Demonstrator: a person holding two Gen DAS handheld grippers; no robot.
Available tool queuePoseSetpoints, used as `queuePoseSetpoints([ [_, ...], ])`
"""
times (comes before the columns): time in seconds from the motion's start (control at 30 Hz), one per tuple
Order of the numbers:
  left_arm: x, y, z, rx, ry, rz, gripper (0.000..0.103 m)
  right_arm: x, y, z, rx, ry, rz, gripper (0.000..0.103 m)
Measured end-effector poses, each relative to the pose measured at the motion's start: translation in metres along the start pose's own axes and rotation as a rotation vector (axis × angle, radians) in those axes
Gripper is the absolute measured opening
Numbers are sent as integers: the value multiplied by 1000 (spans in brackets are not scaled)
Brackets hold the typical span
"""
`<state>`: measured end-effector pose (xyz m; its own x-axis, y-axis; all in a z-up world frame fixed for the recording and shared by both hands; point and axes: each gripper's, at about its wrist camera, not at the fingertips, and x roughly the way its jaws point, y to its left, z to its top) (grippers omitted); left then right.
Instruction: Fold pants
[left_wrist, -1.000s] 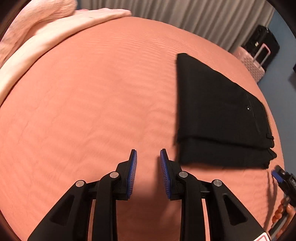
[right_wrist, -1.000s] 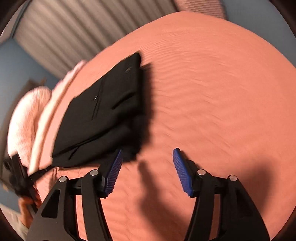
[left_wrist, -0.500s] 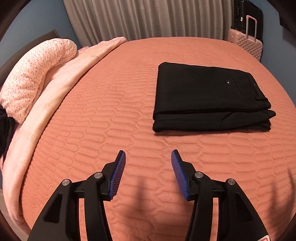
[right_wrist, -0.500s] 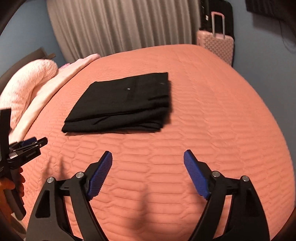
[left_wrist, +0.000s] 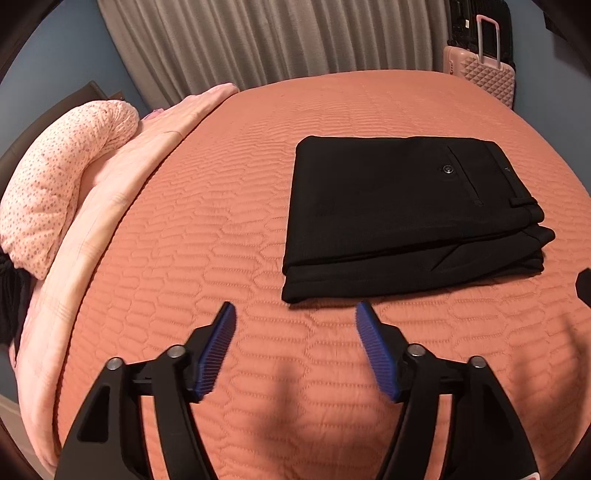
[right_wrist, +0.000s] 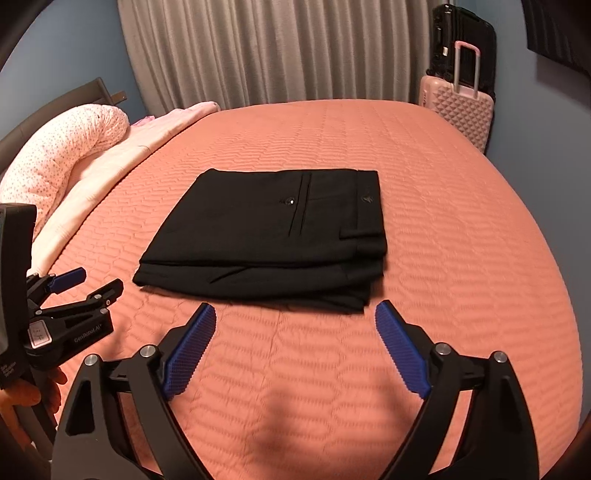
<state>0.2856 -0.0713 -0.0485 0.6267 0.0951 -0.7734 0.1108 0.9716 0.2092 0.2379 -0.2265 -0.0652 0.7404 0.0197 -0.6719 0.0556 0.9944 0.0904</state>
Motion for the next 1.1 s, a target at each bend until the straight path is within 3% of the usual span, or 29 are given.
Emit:
queuePoseSetpoints([
  [0.07, 7, -5, 8, 13, -7, -6, 69, 12, 1, 10, -14, -2, -16, 93],
  [0.2, 33, -8, 31, -3, 12, -33, 72, 38, -9, 30, -24, 4, -54, 93],
  [0.3, 64, 4, 47, -64, 78, -117, 73, 57, -31, 42, 15, 39, -45, 94],
  [0.43, 104, 35, 55, -195, 131, -166, 73, 84, -65, 47, 79, 95, -29, 94],
  [0.63, 147, 66, 48, -412, 196, -427, 74, 131, -105, 39, 255, 203, 95, 94],
  [0.77, 153, 77, 41, -520, 167, -512, 77, 144, -112, 30, 354, 205, 179, 98],
  [0.9, 150, 72, 35, -547, 138, -565, 81, 145, -106, 28, 380, 194, 247, 98],
  [1.0, 155, 60, 35, -578, 158, -730, 83, 149, -102, 27, 425, 210, 360, 98],
  [1.1, 158, 54, 39, -575, 161, -724, 88, 152, -105, 27, 460, 214, 383, 98],
])
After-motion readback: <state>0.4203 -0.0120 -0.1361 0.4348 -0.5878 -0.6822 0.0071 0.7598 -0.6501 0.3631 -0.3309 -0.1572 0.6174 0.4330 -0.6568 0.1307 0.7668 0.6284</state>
